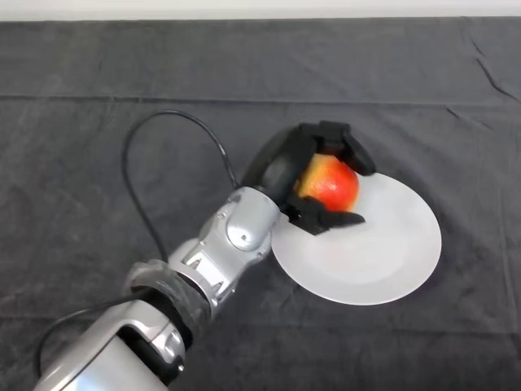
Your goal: Move the apple to the plate
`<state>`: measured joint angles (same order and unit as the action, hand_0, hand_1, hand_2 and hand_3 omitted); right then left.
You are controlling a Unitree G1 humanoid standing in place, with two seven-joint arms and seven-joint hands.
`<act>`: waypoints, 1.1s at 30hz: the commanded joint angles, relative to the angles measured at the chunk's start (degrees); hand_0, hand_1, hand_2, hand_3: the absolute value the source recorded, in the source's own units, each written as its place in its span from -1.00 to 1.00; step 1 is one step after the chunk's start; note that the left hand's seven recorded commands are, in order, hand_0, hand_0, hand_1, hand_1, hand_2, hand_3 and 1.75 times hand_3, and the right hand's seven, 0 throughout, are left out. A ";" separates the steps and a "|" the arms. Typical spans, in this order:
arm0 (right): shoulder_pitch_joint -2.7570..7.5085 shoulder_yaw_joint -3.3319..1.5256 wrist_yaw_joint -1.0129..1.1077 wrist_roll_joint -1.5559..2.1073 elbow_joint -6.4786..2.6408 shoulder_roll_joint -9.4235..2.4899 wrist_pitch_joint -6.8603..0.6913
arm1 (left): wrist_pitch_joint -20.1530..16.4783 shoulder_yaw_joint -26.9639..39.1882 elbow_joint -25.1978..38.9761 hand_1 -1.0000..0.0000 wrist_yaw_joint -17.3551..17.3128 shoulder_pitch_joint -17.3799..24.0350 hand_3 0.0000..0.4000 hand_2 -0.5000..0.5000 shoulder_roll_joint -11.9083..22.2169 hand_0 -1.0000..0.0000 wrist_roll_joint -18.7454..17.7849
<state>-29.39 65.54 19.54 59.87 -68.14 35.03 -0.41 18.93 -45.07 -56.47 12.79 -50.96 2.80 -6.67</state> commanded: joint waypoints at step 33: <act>0.49 0.40 -0.11 0.67 0.57 1.64 -0.12 | 1.99 -10.53 -2.19 1.00 -3.79 -6.46 -1.00 0.00 3.13 1.00 -10.11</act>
<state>-29.39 65.56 19.55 59.87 -68.14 35.03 -0.41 20.62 -55.80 -57.02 9.40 -53.93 4.22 -15.51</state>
